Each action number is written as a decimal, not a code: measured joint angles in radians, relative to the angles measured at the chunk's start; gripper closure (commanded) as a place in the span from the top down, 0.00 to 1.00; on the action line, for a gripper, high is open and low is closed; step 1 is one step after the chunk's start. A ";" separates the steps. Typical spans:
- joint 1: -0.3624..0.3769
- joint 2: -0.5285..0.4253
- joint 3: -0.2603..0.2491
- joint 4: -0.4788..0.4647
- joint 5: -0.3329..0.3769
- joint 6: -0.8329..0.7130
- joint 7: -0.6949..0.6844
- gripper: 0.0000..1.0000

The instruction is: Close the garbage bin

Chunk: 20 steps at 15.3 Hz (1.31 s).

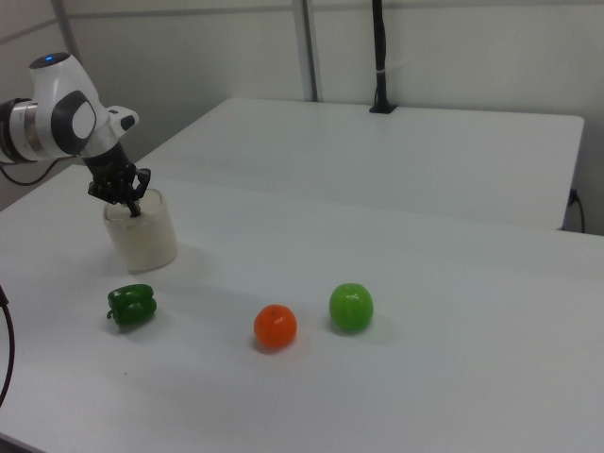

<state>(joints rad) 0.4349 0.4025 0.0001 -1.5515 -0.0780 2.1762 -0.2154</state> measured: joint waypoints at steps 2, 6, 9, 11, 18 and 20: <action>0.000 0.000 0.000 0.000 0.000 0.000 0.000 0.00; 0.000 0.000 0.000 0.000 0.000 0.000 -0.001 0.00; 0.000 0.000 0.000 0.000 0.000 0.000 -0.001 0.00; 0.000 0.000 0.000 0.002 0.000 0.000 -0.001 0.00; -0.037 -0.041 -0.005 0.058 0.030 -0.129 0.000 0.00; -0.062 -0.080 -0.008 0.072 0.031 -0.205 0.000 0.00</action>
<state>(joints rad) 0.3732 0.3228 -0.0079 -1.4792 -0.0474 1.9708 -0.2151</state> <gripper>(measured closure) 0.991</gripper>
